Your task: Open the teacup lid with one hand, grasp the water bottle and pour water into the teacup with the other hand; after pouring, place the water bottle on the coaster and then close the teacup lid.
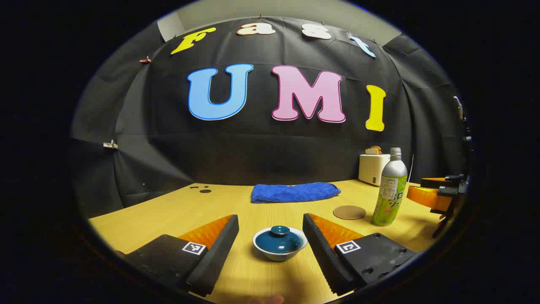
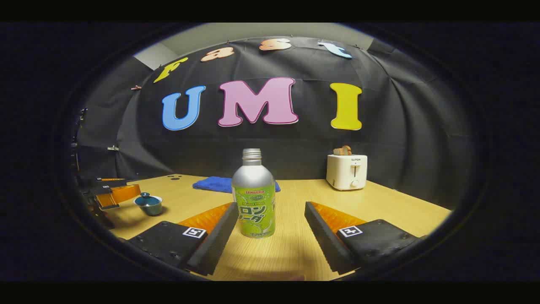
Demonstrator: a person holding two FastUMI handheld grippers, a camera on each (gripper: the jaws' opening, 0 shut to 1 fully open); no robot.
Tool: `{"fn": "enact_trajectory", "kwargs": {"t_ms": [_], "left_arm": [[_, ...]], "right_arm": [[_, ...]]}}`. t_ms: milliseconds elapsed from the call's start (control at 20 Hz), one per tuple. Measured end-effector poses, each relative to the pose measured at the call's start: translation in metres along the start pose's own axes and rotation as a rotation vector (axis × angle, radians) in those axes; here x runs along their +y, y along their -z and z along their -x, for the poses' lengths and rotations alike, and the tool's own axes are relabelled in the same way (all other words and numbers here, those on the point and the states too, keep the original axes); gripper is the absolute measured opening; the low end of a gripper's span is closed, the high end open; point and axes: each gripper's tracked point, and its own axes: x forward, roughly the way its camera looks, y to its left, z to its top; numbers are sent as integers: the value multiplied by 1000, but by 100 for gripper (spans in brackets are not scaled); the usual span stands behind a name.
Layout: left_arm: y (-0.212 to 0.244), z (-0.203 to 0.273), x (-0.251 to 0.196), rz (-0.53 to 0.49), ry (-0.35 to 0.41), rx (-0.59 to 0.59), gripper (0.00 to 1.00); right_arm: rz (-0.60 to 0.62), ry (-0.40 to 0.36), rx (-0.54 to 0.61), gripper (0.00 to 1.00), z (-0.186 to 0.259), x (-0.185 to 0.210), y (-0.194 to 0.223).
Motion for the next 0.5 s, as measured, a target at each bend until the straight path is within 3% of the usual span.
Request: {"fn": "enact_trajectory", "kwargs": {"t_ms": [500], "left_arm": [[1, -1, 0, -1, 2, -1, 96]], "right_arm": [[-1, 0, 1, 98, 0, 0, 0]]}}
